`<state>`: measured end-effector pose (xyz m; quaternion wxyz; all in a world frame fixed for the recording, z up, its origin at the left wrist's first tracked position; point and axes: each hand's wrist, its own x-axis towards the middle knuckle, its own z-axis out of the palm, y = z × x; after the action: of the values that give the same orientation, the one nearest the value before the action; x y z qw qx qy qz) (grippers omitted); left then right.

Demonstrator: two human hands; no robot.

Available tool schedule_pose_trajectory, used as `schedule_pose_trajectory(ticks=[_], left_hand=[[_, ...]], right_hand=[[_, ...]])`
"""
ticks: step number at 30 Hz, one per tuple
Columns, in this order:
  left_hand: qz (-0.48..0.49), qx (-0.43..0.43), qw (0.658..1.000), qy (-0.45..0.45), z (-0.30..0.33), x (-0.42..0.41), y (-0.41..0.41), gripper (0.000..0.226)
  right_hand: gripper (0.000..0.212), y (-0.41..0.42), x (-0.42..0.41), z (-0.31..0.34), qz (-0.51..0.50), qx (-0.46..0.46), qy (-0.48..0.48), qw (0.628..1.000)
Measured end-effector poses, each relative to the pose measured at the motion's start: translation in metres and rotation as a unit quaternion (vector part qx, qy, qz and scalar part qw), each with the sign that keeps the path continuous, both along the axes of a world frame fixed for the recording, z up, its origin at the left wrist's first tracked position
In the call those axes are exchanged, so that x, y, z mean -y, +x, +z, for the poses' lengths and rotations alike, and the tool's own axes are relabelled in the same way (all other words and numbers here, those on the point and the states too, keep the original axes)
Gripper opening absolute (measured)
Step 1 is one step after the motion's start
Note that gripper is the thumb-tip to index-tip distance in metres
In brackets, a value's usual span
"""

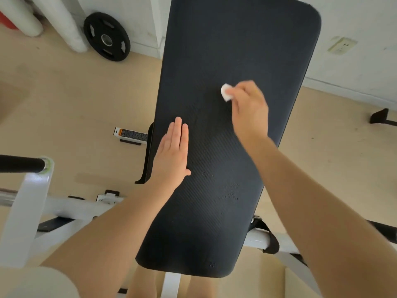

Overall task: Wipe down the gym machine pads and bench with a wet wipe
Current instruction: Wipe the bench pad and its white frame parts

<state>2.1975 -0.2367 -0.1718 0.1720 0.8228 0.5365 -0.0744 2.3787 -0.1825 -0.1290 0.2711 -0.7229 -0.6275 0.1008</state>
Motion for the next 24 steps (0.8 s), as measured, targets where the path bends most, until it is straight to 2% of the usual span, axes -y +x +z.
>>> schedule_pose_trajectory(ticks=[3, 6, 8, 10, 12, 16, 19, 22, 24], left_hand=[[0.016, -0.006, 1.0, 0.014, -0.002, 0.0, 0.003, 0.119], [0.007, -0.019, 1.0, 0.017, 0.0, 0.0, 0.004, 0.122], [0.01, -0.028, 1.0, 0.008, 0.002, 0.0, 0.005, 0.121], [0.02, -0.025, 0.999, 0.008, 0.003, 0.0, 0.007, 0.119], [0.023, -0.03, 0.999, 0.008, 0.002, 0.001, 0.009, 0.119], [0.027, -0.031, 0.999, 0.021, -0.003, 0.003, 0.011, 0.12], [0.03, -0.026, 0.999, 0.024, -0.003, 0.002, 0.012, 0.118], [0.021, -0.039, 0.999, 0.02, -0.001, 0.001, 0.011, 0.12], [0.019, -0.055, 0.998, 0.013, 0.002, 0.001, 0.011, 0.121]], right_hand=[[0.012, -0.005, -0.003, -0.013, 0.034, 0.025, -0.057, 0.997], [0.029, -0.021, 0.042, -0.042, 0.156, 0.093, -0.095, 0.979], [0.032, -0.029, 0.079, -0.053, 0.226, 0.081, -0.145, 0.96], [0.031, -0.033, 0.101, -0.055, 0.252, 0.057, -0.181, 0.949], [0.026, -0.031, 0.095, -0.05, 0.223, 0.021, -0.149, 0.963], [0.021, -0.01, 0.03, -0.022, 0.077, -0.028, -0.052, 0.995], [0.021, 0.009, 0.0, -0.011, -0.009, 0.023, -0.017, 1.0], [0.019, 0.0, 0.021, -0.025, 0.03, -0.005, -0.02, 0.999], [0.018, -0.008, 0.057, -0.045, 0.109, 0.037, -0.061, 0.991]])
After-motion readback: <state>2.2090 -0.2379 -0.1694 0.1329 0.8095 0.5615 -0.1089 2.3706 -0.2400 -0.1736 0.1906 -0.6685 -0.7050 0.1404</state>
